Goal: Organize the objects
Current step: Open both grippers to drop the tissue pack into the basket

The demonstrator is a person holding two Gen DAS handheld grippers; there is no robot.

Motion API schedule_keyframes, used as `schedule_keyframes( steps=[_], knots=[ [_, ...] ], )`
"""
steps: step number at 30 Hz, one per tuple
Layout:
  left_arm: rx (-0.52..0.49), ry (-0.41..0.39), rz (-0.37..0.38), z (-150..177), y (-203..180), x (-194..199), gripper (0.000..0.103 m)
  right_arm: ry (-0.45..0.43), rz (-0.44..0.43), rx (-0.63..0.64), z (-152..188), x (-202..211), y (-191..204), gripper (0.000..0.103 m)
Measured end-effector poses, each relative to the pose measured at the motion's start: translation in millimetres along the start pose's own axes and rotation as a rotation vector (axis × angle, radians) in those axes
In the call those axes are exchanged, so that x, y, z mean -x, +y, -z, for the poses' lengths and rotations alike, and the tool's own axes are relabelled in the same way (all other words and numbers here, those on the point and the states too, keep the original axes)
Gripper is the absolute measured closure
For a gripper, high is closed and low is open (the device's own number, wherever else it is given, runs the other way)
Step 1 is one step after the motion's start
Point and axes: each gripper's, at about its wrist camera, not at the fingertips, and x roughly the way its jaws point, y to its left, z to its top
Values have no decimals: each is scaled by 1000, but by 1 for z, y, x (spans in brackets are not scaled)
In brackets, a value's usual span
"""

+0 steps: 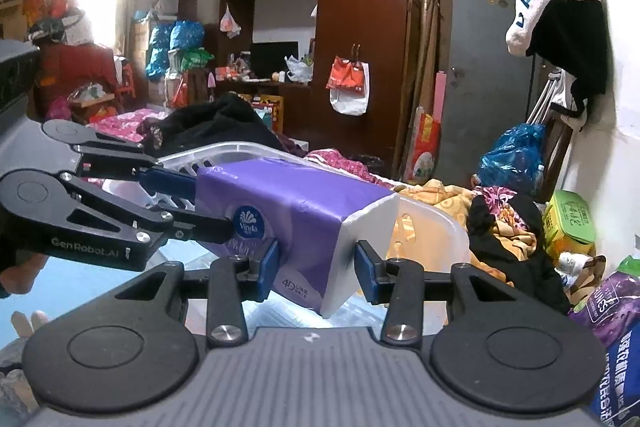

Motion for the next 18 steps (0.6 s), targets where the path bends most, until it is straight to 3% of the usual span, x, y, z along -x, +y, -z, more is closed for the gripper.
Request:
schedule_keyframes(
  steps=[3, 4, 7, 10, 15, 18],
  knots=[
    [4, -3, 2, 1, 2, -1, 49, 9, -10, -11, -2, -2, -3, 52],
    [7, -7, 4, 2, 3, 0, 38, 2, 9, -8, -3, 0, -2, 41],
    [-8, -27, -33, 4, 1, 3, 26, -26, 103, 17, -4, 8, 0, 12],
    [17, -80, -89, 4, 3, 22, 18, -78, 111, -41, -2, 35, -7, 1],
    [95, -184, -140, 23, -12, 98, 13, -145, 96, -143, 39, 108, -14, 0],
    [100, -192, -62, 53, -48, 139, 13, -116, 93, -205, 87, 140, -14, 0]
  ],
)
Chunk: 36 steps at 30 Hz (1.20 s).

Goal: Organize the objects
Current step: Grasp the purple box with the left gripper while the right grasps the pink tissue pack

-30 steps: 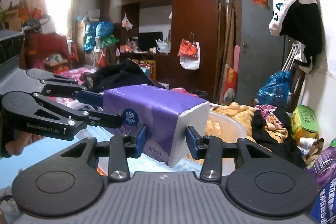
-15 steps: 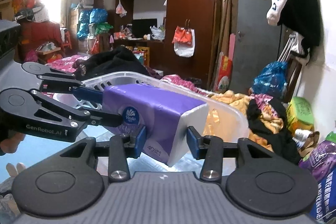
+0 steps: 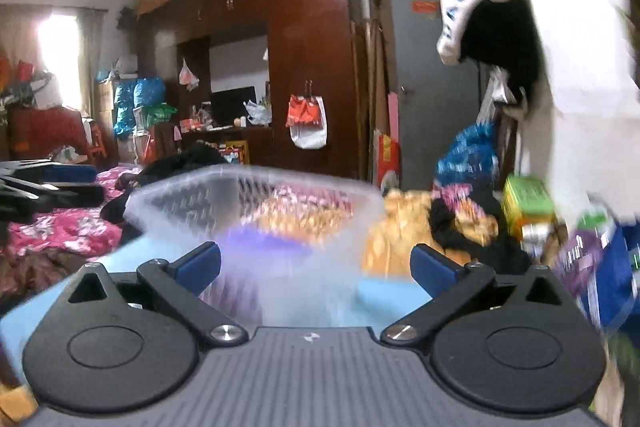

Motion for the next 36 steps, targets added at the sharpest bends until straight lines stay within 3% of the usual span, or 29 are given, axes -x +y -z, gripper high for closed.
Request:
schedule_keyframes(
  steps=[4, 7, 10, 17, 23, 26, 27, 30, 36],
  knots=[
    [-44, -7, 56, 40, -57, 30, 13, 46, 22, -66, 55, 33, -3, 0],
    [-33, 59, 107, 66, -88, 18, 13, 14, 26, -101, 80, 46, 0, 0],
    [-15, 120, 83, 86, -104, -5, 13, -3, 65, -68, 86, 39, 10, 0],
    [-8, 127, 59, 99, -114, -30, 16, 1, 95, -26, 96, 22, 20, 2],
    [-36, 129, 63, 106, -113, -40, 16, 35, 100, 15, 104, 13, 23, 24],
    [-42, 137, 76, 107, -116, -45, 16, 30, 120, 44, 106, 13, 24, 41],
    [-42, 140, 78, 108, -116, -47, 17, 30, 122, 40, 106, 15, 22, 55],
    [-44, 153, 83, 109, -119, -54, 20, 27, 132, 33, 104, 20, 15, 55],
    [-62, 170, 78, 112, -126, -62, 45, 15, 143, 26, 102, 24, 9, 55]
  ],
)
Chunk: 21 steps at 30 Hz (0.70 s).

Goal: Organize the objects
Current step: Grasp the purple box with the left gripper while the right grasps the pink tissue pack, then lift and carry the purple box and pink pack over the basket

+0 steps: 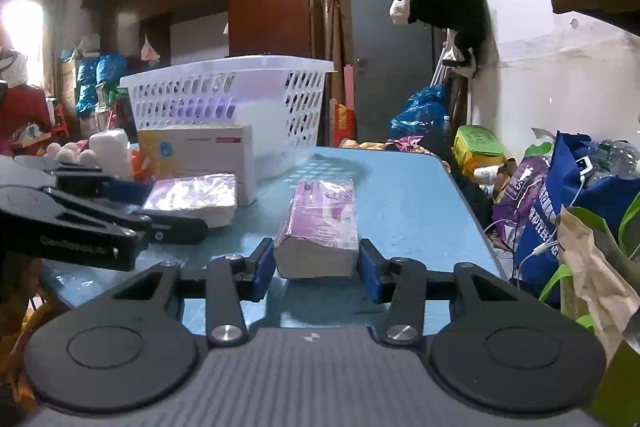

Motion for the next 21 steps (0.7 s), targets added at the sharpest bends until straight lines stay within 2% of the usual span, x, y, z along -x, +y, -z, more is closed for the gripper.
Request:
schedule_keyframes(
  steps=[4, 9, 21],
  knots=[
    [7, -33, -10, 2, 1, 4, 47, -9, -5, 11, -1, 1, 3, 55],
    [12, -111, -9, 2, 2, 21, 48, -26, -17, 18, -3, 4, 6, 55],
    [79, -261, -55, -7, 32, 96, 48, -112, -87, 4, -32, 24, 16, 56]
  ],
)
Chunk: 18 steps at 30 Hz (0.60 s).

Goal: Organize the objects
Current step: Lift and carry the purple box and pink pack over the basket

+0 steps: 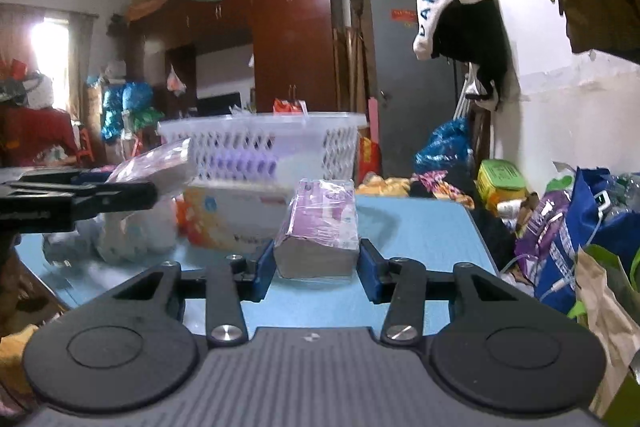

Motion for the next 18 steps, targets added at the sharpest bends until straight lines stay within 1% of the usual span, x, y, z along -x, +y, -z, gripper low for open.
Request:
schedule_keyframes(
  steps=[5, 9, 12, 14, 16, 18],
  knots=[
    [17, -69, -70, -20, 25, 27, 48, -50, -26, 21, -18, 4, 7, 56],
    [26, -98, -111, -41, 44, 31, 48, -86, -61, 55, -36, -2, 13, 56],
    [24, -88, -114, -65, 56, 18, 48, -99, -82, 74, -59, -17, 16, 56],
    [13, -66, -142, -86, 66, -1, 48, -105, -59, 112, -79, -35, 20, 56],
    [11, -32, -172, -105, 77, -22, 48, -93, -58, 114, -97, -56, 21, 56],
    [20, 6, -196, -120, 90, -44, 48, -57, -76, 111, -113, -82, 20, 56]
  ],
)
